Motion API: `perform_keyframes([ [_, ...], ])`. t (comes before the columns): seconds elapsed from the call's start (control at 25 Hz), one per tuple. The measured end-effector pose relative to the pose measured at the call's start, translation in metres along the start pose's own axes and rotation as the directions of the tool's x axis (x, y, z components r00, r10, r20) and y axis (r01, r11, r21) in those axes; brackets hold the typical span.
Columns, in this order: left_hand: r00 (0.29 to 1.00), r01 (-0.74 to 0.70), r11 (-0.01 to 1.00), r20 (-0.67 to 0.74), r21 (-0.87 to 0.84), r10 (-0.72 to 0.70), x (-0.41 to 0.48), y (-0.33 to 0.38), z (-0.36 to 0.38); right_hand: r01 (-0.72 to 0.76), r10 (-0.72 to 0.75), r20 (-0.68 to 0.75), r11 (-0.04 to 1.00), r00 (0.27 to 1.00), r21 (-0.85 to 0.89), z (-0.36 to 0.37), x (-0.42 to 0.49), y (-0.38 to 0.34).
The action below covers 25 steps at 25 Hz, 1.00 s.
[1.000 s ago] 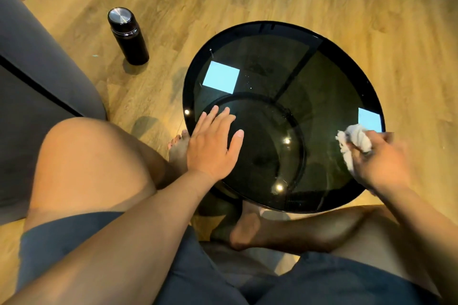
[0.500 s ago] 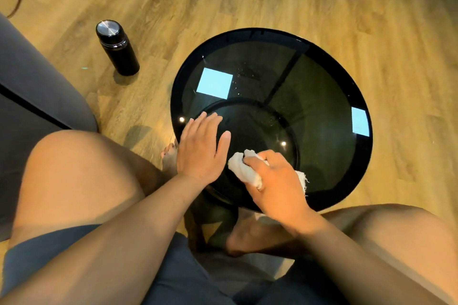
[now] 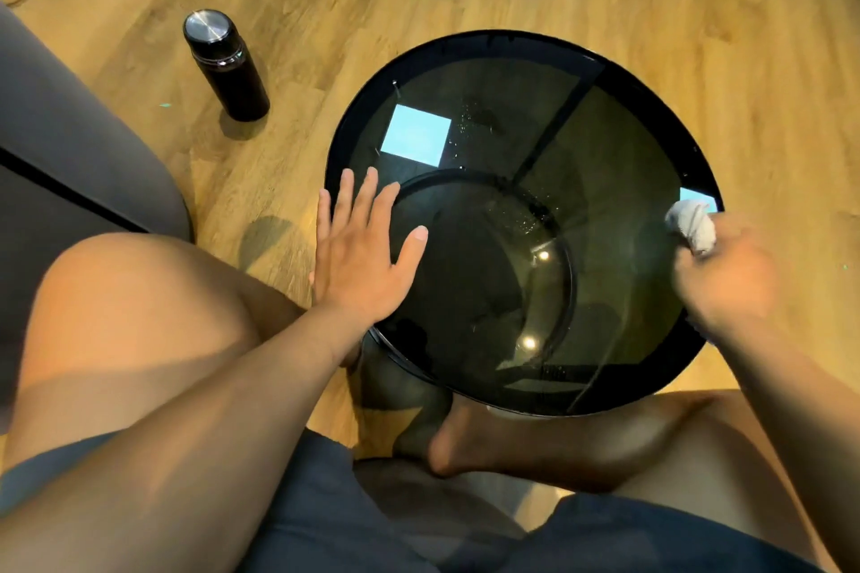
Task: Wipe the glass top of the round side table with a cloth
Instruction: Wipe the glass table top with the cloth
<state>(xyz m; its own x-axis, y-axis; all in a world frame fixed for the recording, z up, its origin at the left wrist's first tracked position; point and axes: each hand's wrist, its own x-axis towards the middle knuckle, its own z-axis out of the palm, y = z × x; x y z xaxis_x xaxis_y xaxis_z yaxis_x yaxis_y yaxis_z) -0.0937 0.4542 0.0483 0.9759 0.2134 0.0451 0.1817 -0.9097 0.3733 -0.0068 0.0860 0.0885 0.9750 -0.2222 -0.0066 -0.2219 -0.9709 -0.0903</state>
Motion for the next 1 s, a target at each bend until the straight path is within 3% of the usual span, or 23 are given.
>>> perform_keyframes([
  [0.08, 1.000, 0.011, 1.000, -0.008, 0.000, -0.011, 0.000, 0.000, 0.002, 0.058, -0.058, -0.038, 0.998, 0.998, 0.011, 0.006, -0.027, -0.039],
  [0.2, 1.000, 0.005, 1.000, 0.000, 0.021, -0.005, 0.000, 0.000, 0.002, 0.270, -0.267, -0.037, 0.958, 0.963, 0.102, 0.008, -0.096, -0.110],
  [0.24, 1.000, -0.002, 0.999, 0.010, 0.035, 0.002, 0.001, 0.000, 0.001, 0.374, -0.380, -0.003, 0.909, 0.925, 0.184, 0.010, -0.124, -0.131],
  [0.32, 1.000, -0.013, 0.999, 0.024, 0.053, 0.012, 0.000, 0.000, 0.000, 0.588, -0.631, 0.060, 0.750, 0.774, 0.302, 0.012, -0.170, -0.152],
  [0.4, 0.999, 0.030, 0.999, 0.016, -0.029, -0.030, 0.000, 0.001, 0.000, 0.727, -0.783, 0.096, 0.610, 0.615, 0.317, 0.005, -0.169, -0.142],
  [0.44, 0.997, 0.079, 0.992, 0.016, -0.099, -0.078, 0.001, 0.001, 0.001, 0.768, -0.806, 0.087, 0.585, 0.585, 0.261, 0.003, -0.155, -0.126],
  [0.48, 0.993, 0.121, 0.982, 0.014, -0.145, -0.121, 0.002, 0.001, 0.002, 0.779, -0.798, 0.059, 0.598, 0.599, 0.189, 0.002, -0.138, -0.106],
  [0.56, 0.990, 0.138, 0.985, 0.000, -0.106, -0.139, 0.002, 0.001, 0.003, 0.652, -0.650, -0.061, 0.747, 0.757, 0.128, 0.000, -0.094, -0.058],
  [0.68, 0.994, 0.104, 0.994, -0.008, -0.030, -0.105, 0.001, 0.002, 0.003, 0.385, -0.384, 0.014, 0.923, 0.923, -0.026, 0.002, -0.028, 0.002],
  [0.76, 0.993, 0.115, 0.993, -0.010, -0.036, -0.115, 0.002, 0.002, 0.003, 0.176, -0.175, 0.049, 0.984, 0.983, -0.018, 0.000, 0.002, 0.005],
  [0.84, 0.992, 0.123, 0.991, -0.014, -0.045, -0.124, 0.003, 0.001, 0.005, -0.019, 0.018, 0.024, 0.999, 1.000, 0.037, 0.003, 0.015, -0.014],
  [0.92, 0.992, 0.125, 0.991, -0.019, -0.053, -0.126, 0.003, 0.002, 0.005, -0.034, 0.035, -0.013, 0.997, 0.999, 0.074, 0.004, -0.008, -0.054],
  [1.0, 0.992, 0.123, 0.990, -0.026, -0.068, -0.126, 0.003, 0.002, 0.005, 0.163, -0.163, -0.007, 0.985, 0.987, 0.063, 0.004, -0.056, -0.101],
])
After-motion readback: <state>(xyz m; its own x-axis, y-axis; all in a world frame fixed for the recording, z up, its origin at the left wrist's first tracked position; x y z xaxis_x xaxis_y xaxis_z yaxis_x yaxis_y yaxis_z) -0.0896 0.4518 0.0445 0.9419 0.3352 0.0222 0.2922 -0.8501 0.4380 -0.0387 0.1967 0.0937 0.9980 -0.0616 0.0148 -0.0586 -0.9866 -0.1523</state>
